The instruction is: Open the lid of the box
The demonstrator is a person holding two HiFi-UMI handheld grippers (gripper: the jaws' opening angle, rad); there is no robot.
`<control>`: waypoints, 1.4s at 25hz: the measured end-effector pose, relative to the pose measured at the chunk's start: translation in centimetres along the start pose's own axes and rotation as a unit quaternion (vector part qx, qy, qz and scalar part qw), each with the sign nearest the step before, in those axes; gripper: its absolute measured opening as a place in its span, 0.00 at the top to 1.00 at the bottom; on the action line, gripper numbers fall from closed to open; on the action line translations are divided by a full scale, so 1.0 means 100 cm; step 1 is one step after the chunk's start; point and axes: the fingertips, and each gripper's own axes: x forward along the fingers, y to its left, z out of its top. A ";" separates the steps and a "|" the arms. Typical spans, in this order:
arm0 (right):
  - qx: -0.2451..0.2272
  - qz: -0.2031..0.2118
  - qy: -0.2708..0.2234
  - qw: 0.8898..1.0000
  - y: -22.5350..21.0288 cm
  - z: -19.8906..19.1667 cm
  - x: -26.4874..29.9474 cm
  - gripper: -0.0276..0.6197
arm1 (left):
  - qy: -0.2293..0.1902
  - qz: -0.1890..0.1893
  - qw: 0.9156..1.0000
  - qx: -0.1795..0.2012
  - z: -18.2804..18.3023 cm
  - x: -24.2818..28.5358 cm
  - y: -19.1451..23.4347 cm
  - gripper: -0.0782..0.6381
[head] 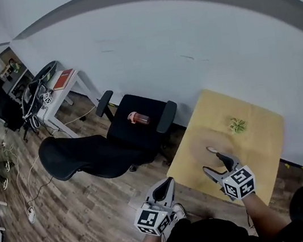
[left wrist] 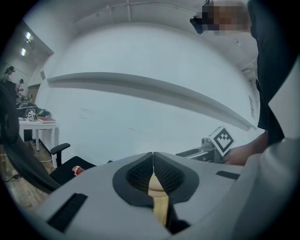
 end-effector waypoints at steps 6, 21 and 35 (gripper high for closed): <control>-0.046 0.007 0.097 0.994 -0.016 -0.035 0.037 0.35 | 0.014 -0.021 1.000 -0.009 -0.010 0.015 0.015 0.86; -0.153 0.010 0.317 0.936 -0.050 -0.103 0.099 0.31 | 0.041 -0.056 0.997 -0.021 -0.026 0.031 0.047 0.86; -0.164 0.012 0.393 0.905 -0.057 -0.116 0.112 0.45 | 0.043 -0.102 0.994 -0.016 -0.025 0.043 0.074 0.86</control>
